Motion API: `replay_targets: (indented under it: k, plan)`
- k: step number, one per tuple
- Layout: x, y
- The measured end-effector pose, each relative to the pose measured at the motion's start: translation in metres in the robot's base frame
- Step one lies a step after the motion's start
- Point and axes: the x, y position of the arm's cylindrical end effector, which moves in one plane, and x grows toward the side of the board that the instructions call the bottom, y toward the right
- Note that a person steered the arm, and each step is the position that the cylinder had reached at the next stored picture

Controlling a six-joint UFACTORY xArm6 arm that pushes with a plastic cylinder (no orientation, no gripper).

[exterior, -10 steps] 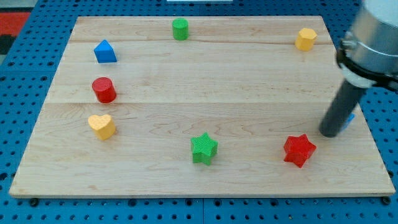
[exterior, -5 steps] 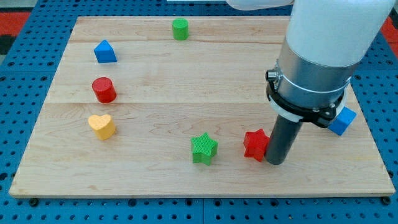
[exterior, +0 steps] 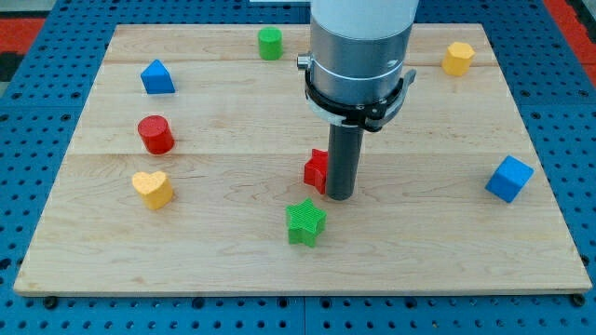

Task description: Move the red star towards the center

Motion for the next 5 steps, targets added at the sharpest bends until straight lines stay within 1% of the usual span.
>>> replay_targets:
  k: [3,4,5]
  plan:
    - [-0.001,0.002]
    - [-0.026,0.000]
    - [-0.054,-0.040]
